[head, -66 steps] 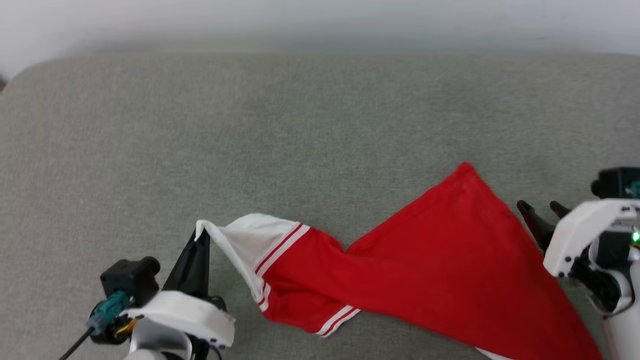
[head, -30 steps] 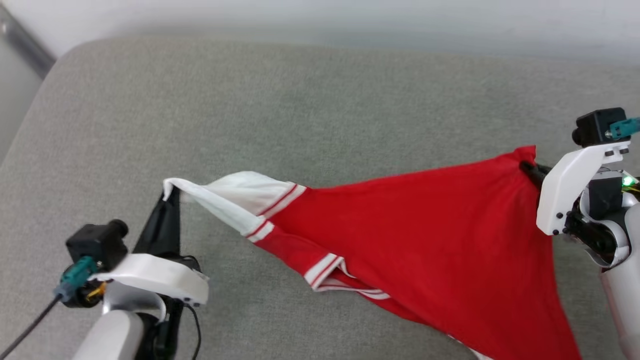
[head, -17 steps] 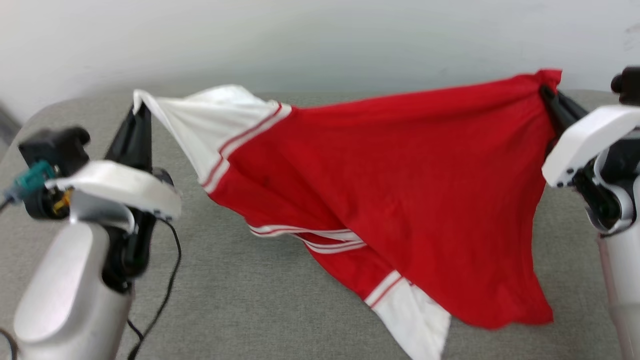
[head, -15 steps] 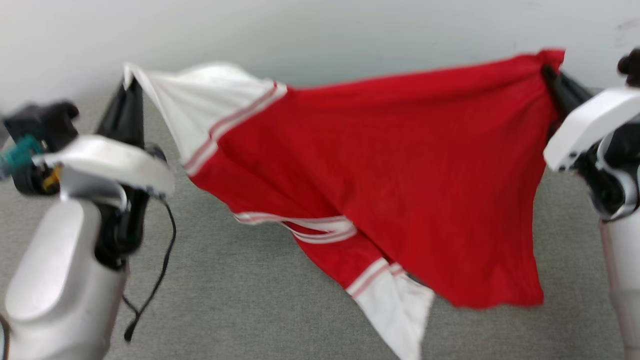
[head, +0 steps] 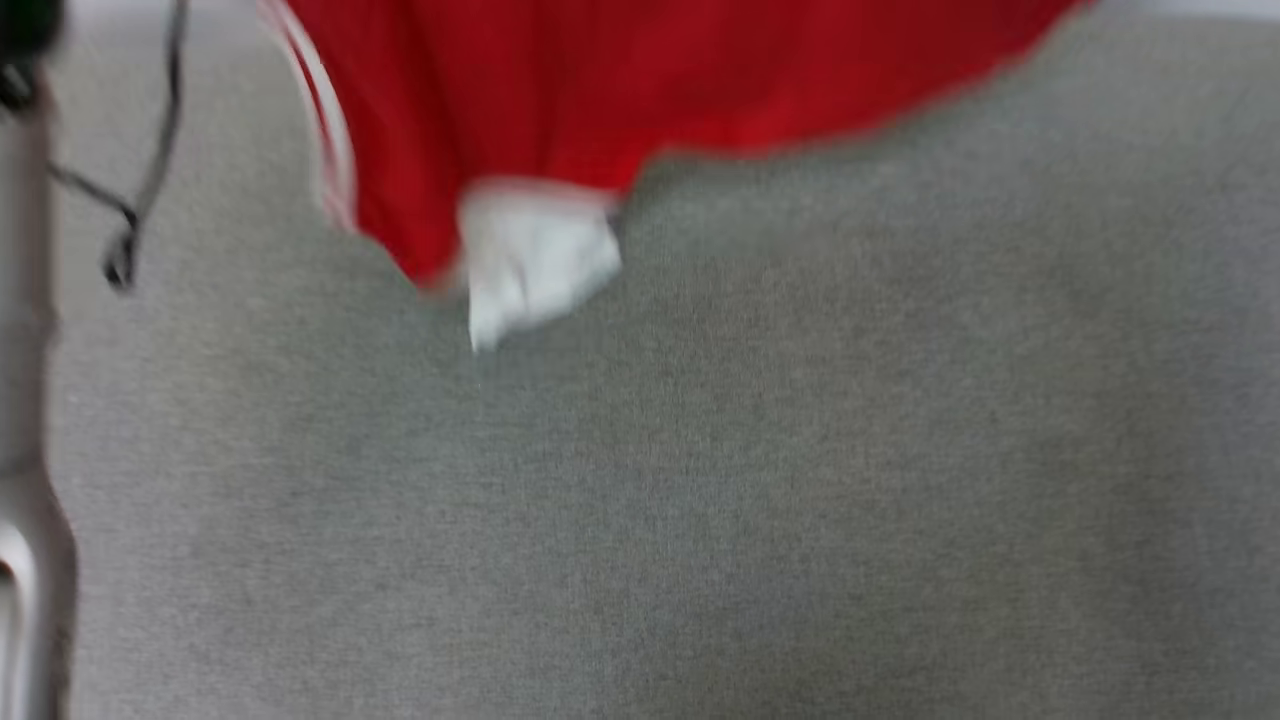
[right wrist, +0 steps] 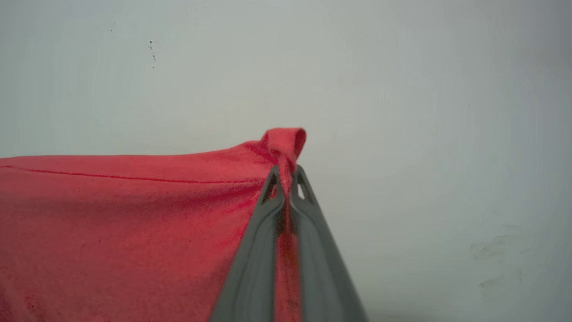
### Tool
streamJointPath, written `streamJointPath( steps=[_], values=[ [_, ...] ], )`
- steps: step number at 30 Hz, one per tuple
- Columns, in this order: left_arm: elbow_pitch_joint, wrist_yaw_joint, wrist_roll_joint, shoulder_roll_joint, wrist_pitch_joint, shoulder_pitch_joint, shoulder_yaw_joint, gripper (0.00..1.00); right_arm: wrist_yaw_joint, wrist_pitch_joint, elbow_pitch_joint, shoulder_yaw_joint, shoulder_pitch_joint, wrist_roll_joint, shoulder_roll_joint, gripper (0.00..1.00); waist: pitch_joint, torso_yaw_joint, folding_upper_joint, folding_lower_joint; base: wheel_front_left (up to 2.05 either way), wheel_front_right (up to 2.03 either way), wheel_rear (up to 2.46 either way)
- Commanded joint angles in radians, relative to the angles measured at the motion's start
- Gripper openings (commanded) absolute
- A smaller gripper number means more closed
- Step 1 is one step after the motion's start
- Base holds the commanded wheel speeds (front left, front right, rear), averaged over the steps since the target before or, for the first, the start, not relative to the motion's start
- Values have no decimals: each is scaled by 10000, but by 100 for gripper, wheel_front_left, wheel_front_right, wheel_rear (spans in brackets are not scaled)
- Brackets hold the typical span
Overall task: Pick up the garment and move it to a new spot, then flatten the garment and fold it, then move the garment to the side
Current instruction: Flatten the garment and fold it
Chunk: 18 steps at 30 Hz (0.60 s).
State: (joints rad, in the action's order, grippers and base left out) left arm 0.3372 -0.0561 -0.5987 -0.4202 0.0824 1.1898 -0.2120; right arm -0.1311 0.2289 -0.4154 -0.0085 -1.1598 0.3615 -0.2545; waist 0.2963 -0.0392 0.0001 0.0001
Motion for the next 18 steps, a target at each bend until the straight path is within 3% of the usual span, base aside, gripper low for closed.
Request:
streamJointPath(
  steps=[1,11,18],
  values=[
    [192,39,135,-63,51,847,32,0,7,-58,-67,-8,-763,-58,-115,0,954,-9,-1,-1,0,0,0],
    [1061,262,473,-342,-202,4334,-21,0,7,-271,-698,121,-3902,-27,-329,0,2972,-68,-1,-1,0,0,0],
    [1674,287,546,-375,-410,4961,-175,0,7,-529,-1437,481,-4705,231,-421,0,3900,-76,-1,-1,0,0,0]
  ],
)
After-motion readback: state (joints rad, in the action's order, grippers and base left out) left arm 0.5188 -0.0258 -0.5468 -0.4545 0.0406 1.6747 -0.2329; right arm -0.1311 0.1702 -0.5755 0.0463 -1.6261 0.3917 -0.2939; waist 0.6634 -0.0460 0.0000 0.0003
